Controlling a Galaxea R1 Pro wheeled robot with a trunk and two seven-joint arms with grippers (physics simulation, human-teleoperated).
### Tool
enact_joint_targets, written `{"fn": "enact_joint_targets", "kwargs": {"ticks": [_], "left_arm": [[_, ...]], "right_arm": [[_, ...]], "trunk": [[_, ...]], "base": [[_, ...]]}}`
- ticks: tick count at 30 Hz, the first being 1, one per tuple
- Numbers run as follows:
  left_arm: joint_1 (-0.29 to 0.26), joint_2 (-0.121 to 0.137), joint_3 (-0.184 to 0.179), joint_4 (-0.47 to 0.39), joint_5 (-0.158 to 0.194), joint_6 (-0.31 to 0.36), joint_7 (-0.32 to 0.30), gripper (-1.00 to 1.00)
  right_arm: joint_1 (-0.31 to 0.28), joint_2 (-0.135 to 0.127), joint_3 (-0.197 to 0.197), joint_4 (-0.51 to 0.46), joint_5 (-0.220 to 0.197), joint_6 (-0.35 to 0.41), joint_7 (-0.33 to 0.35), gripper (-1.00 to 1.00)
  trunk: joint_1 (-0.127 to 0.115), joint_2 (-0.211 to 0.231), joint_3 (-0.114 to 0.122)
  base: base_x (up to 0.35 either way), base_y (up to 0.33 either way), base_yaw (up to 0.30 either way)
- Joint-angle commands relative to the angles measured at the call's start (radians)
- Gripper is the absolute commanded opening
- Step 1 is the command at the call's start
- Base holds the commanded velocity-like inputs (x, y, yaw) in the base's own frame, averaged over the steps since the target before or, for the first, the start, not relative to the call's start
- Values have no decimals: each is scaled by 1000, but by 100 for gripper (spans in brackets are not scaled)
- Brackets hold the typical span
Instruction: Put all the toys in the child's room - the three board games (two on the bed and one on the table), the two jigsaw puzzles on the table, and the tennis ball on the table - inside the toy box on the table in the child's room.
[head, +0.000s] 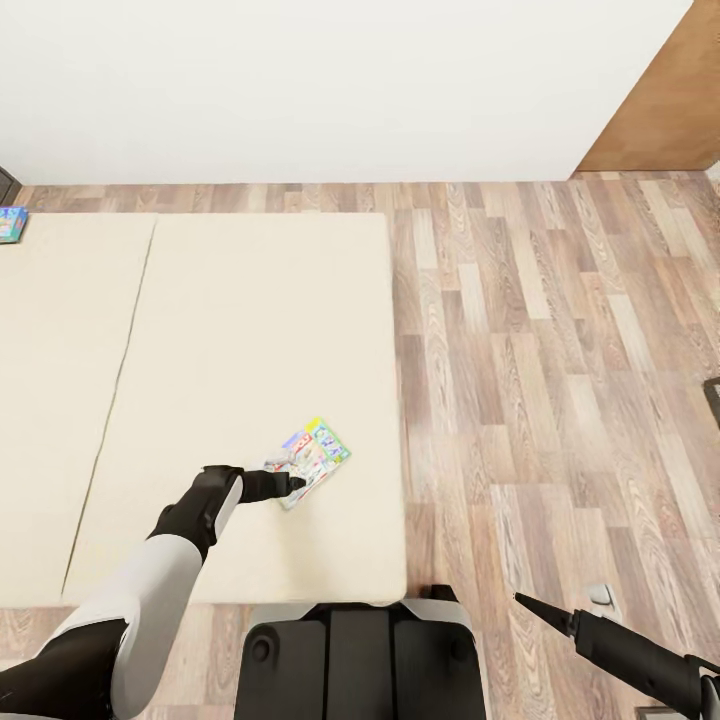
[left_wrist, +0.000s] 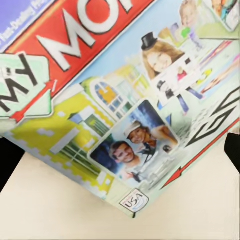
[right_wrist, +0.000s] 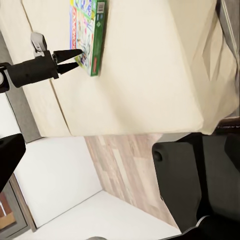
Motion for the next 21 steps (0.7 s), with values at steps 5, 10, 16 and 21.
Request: {"fn": "enact_joint_targets", "kwargs": {"ticks": [5,10,16,21], "left_arm": [[0,-2,7,-2,-10,6,-8,100],[0,-2,7,-2,-10,7,-8,100],[0,0,7,-2,-10,6,-10,100],[0,0,7,-2,-10,6,-10,100]], "right_arm": [[0,0,0,0,-3,7,1,100],[0,0,0,1,-3,7,2,100],[0,0,0,2,-3,7,2,100],[0,0,0,2,-2,6,2,100]], "trunk": [[1,-2,1],[1,-2,1],[1,-2,1],[1,-2,1]], "base": [[0,-262,0],[0,-138,0],[0,-90,0],[0,-14,0]]}}
